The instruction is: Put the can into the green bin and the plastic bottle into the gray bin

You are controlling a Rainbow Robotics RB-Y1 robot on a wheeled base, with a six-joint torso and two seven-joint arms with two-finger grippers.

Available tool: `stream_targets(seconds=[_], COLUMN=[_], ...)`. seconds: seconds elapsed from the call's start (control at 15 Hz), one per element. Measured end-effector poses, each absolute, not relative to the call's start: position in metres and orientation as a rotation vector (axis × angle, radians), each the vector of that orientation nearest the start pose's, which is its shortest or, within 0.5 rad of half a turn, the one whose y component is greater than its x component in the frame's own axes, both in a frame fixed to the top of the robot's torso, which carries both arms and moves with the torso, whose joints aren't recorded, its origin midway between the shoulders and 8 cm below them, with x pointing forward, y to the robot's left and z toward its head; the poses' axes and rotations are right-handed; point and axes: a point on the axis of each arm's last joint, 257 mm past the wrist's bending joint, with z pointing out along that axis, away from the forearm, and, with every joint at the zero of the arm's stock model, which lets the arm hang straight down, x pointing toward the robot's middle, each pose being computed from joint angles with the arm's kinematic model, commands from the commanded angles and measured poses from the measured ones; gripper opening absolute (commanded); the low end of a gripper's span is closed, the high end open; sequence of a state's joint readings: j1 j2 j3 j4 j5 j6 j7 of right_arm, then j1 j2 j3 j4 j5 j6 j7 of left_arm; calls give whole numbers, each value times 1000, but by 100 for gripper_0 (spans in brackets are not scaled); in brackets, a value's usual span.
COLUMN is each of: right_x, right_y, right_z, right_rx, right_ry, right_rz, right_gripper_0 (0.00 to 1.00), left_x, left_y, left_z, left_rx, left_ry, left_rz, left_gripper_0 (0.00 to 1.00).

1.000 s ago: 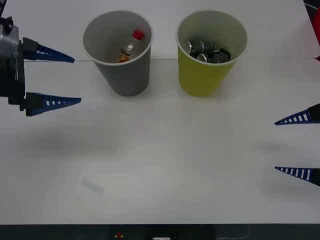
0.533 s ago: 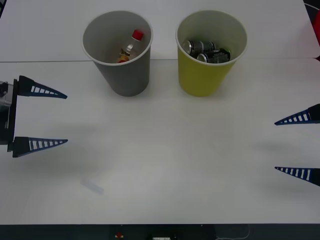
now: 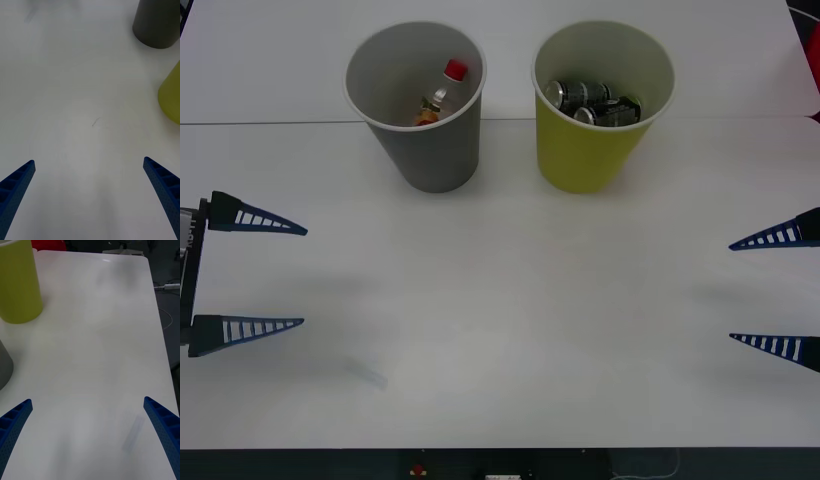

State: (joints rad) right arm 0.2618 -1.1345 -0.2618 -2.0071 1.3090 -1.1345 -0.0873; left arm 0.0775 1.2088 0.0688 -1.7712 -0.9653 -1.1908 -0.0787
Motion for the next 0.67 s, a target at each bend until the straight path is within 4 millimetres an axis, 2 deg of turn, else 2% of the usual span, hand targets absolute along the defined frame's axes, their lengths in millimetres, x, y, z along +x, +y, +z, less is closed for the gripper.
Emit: stream_targets(seconds=[0.67], right_x=[341], right_y=[-286], right_z=[-167], right_rx=[-1634], right_ry=[1596], right_rz=[209], right_gripper_0=[100], left_x=[345], left_y=[273], left_z=[-154], left_rx=[1608], left_ry=[1426], left_rz=[-424], left_gripper_0=[100])
